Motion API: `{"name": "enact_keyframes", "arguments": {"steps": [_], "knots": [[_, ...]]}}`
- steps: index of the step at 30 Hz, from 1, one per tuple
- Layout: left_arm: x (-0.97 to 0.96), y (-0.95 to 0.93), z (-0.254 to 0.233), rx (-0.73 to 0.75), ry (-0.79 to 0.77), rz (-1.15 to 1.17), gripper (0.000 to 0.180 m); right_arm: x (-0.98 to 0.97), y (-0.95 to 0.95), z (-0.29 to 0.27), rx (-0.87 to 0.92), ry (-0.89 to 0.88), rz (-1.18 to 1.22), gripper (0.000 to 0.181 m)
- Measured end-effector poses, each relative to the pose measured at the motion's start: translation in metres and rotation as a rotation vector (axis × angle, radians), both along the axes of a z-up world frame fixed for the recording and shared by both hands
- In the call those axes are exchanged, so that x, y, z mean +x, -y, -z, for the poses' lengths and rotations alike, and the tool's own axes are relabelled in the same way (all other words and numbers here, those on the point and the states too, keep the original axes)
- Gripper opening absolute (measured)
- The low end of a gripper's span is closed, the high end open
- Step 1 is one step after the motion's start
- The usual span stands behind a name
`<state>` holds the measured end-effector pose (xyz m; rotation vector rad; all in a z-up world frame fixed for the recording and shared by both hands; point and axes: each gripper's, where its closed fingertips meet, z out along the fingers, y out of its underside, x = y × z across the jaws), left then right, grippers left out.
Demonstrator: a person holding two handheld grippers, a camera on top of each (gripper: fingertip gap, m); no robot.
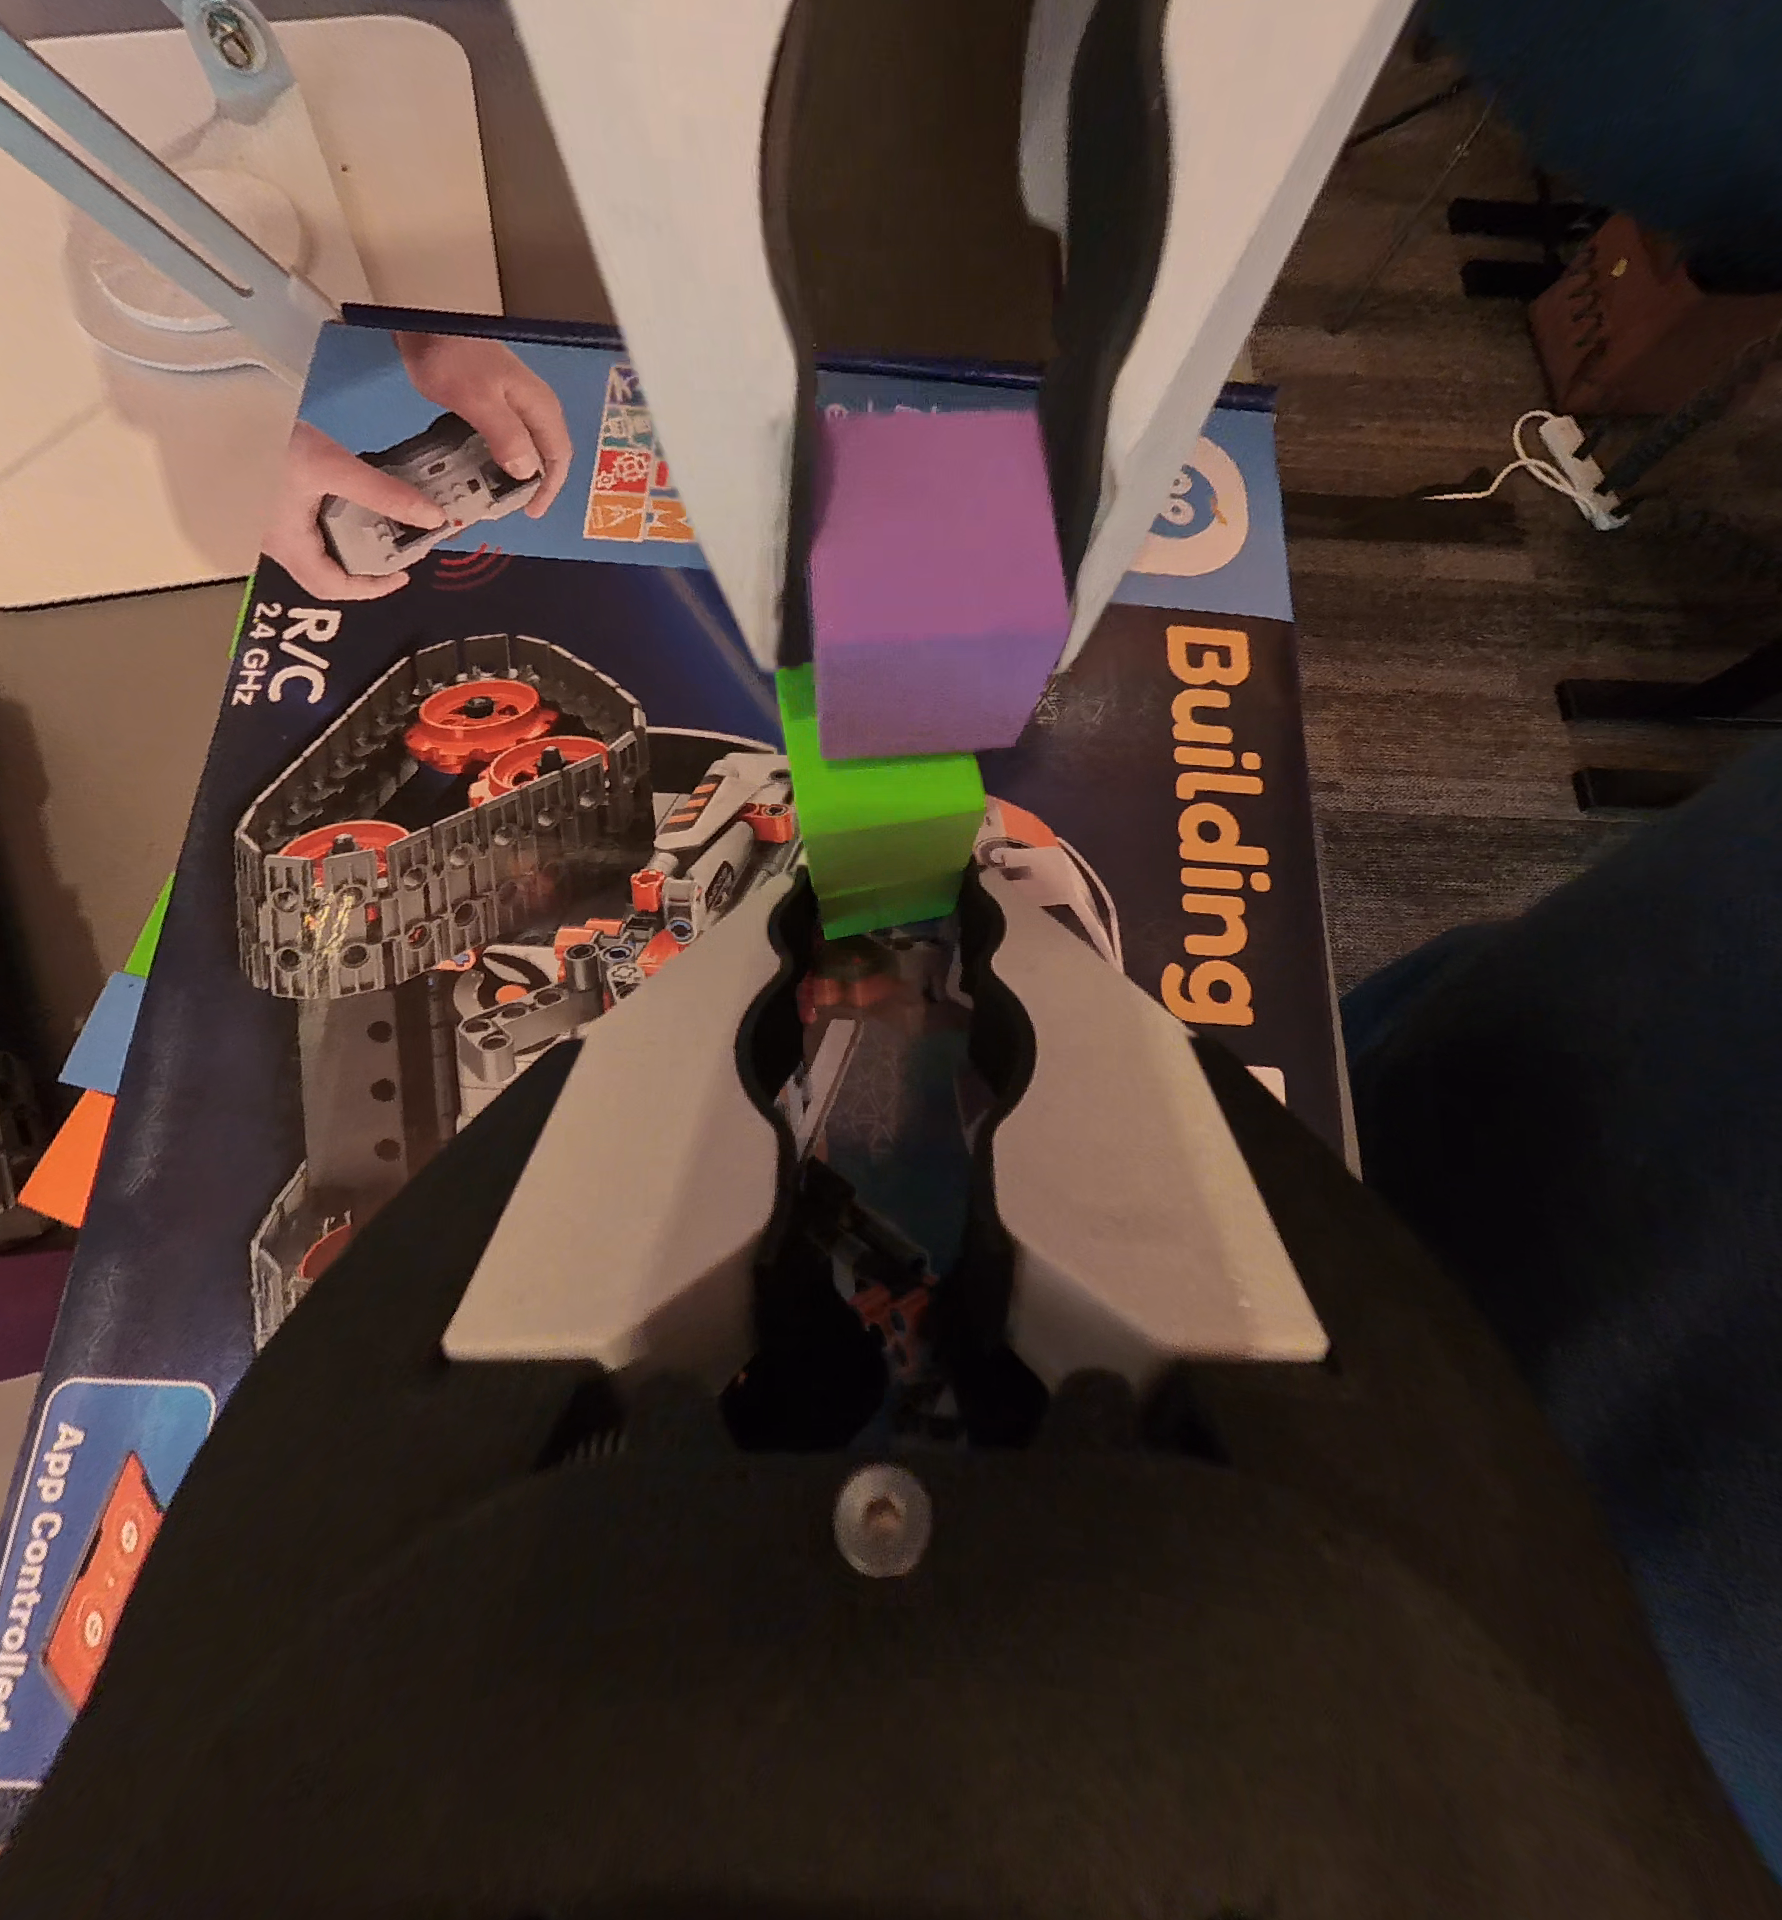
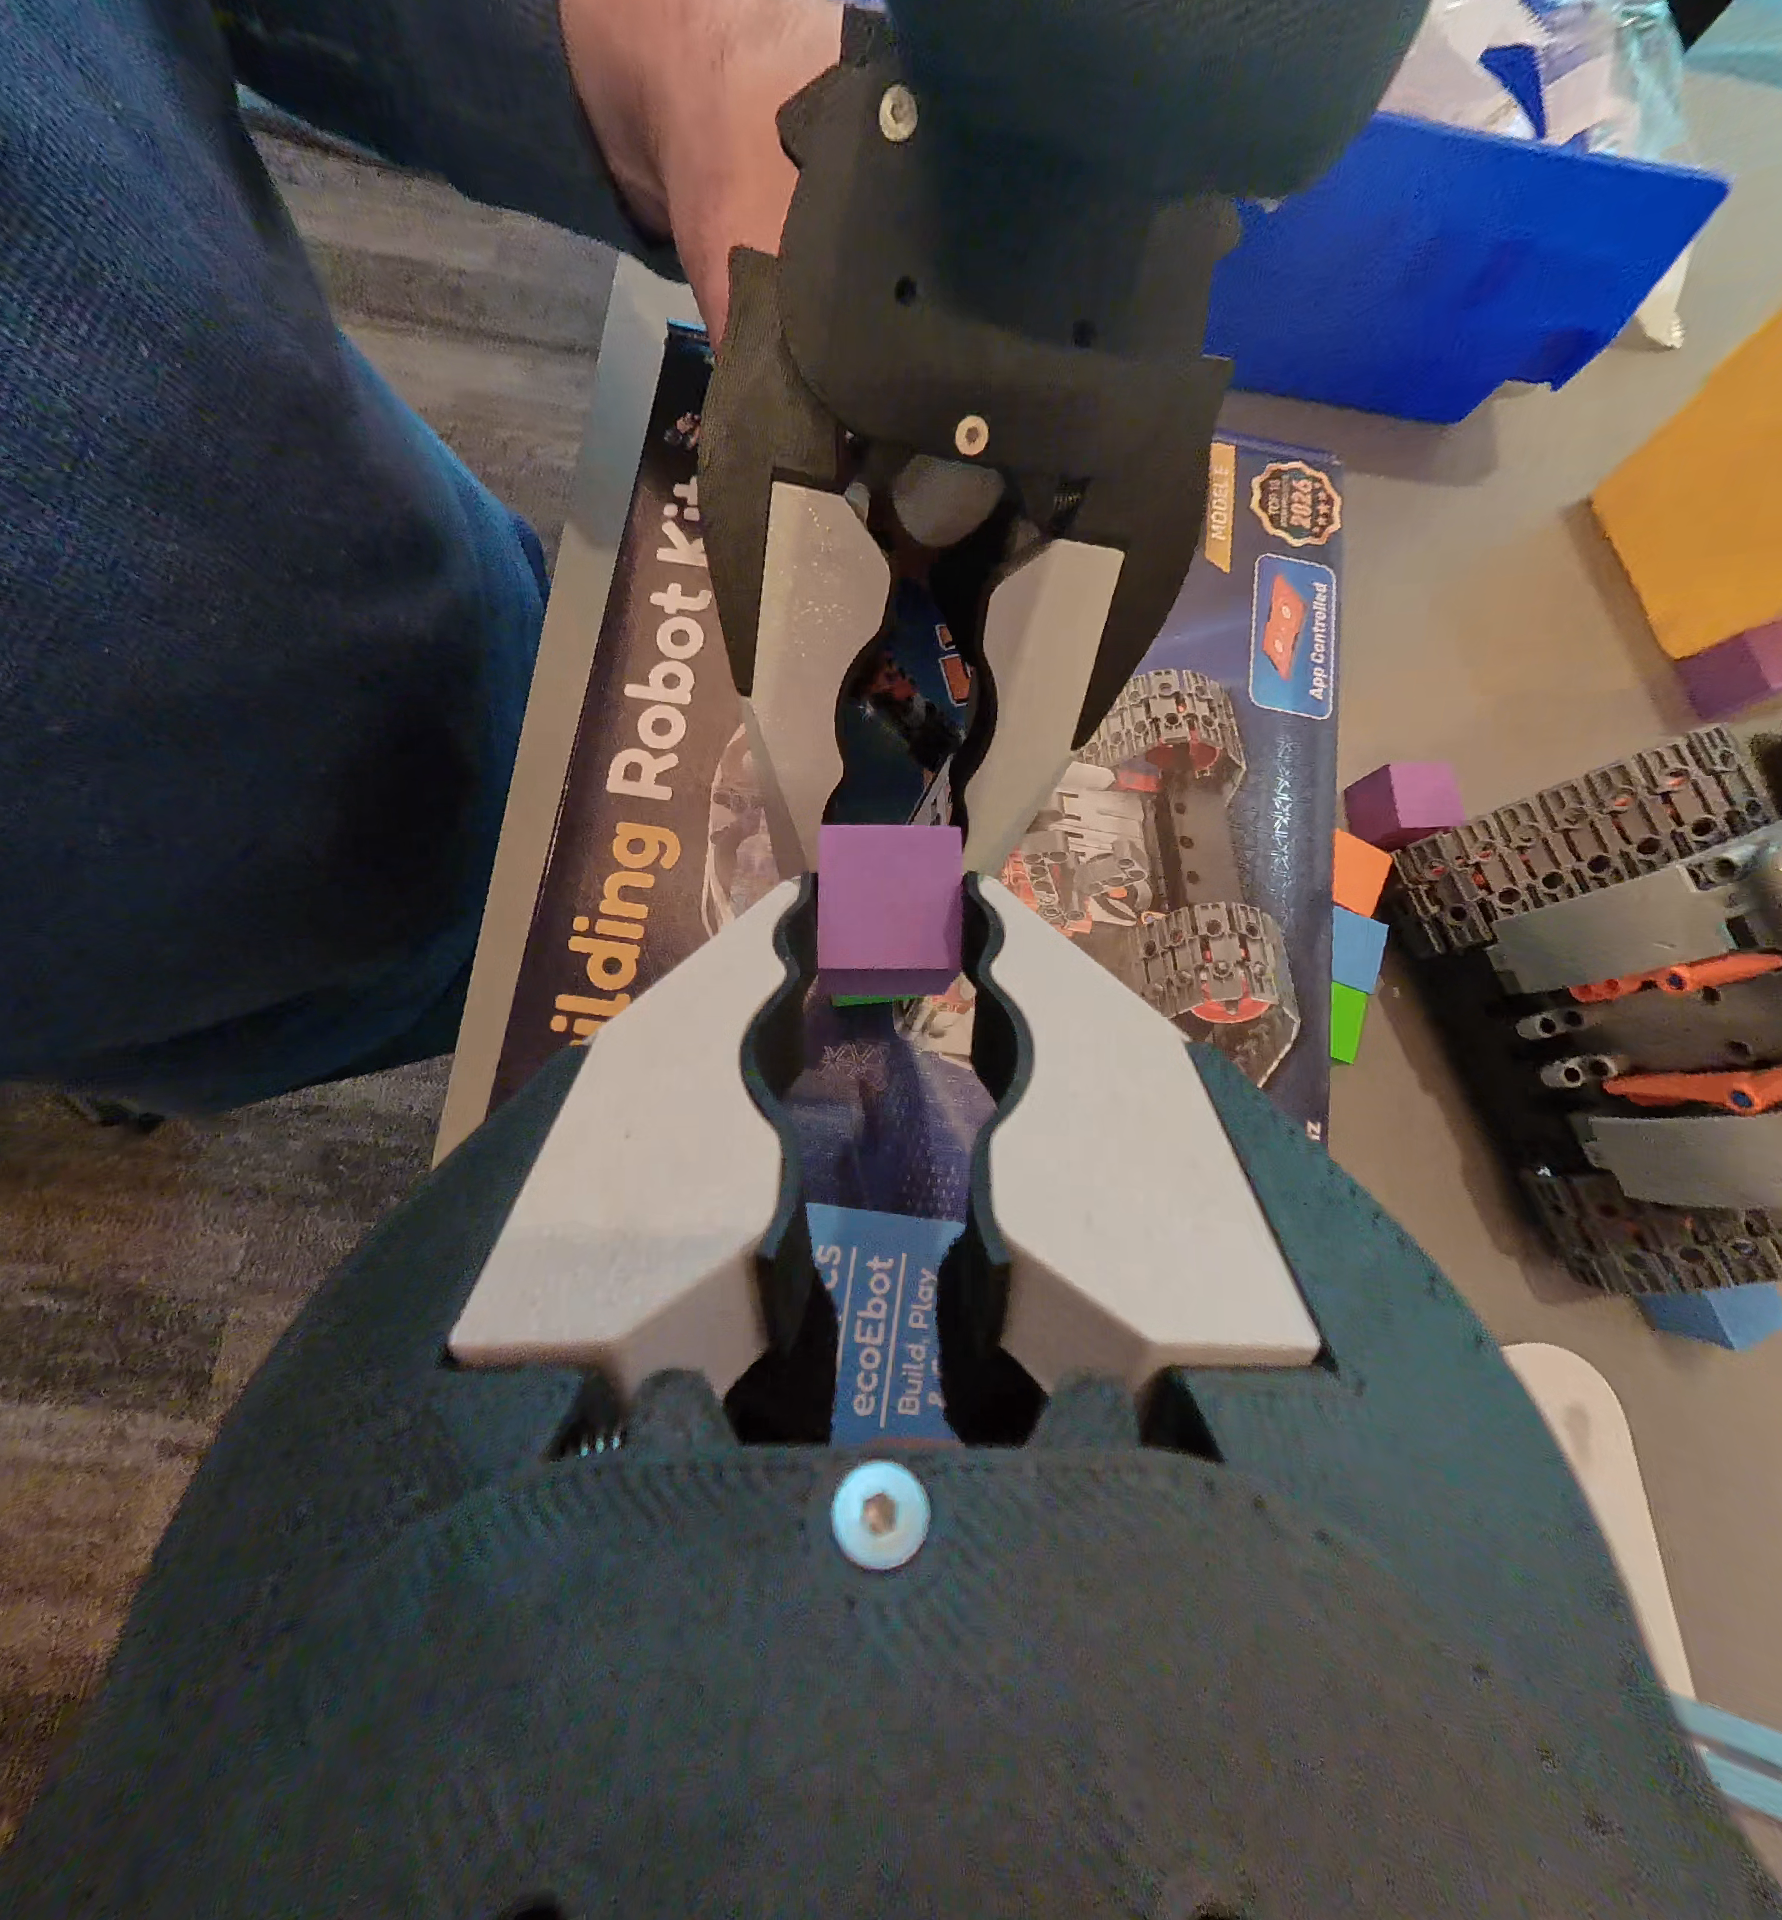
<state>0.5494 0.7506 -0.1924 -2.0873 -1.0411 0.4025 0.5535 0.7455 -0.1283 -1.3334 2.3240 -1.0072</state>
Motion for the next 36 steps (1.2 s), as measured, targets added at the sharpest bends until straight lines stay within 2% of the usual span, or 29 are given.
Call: {"name": "enact_keyframes", "arguments": {"steps": [6, 14, 30, 33, 36], "knots": [[0.0011, -0.0010, -0.0001, 0.006, 0.002, 0.018, 0.025, 0.0014, 0.0042, 0.0050, 0.041, -0.020, -0.037, 0.026], [0.0014, -0.0019, 0.0002, 0.005, 0.002, 0.026, 0.026, 0.0048, 0.0056, 0.0070, 0.046, 0.059, -0.042, 0.026], [0.0017, -0.0026, 0.0001, 0.003, 0.002, 0.028, 0.025, 0.0063, 0.0041, 0.0074, 0.054, 0.086, -0.049, 0.027], [0.0017, -0.0026, -0.0003, 0.003, 0.000, 0.026, 0.026, 0.0037, 0.0051, 0.0108, 0.064, 0.068, -0.030, 0.039], [0.0022, -0.0015, -0.0007, -0.008, -0.001, 0.005, 0.036, 0.0026, 0.0061, 0.0043, 0.038, 0.080, -0.009, 0.045]]}}
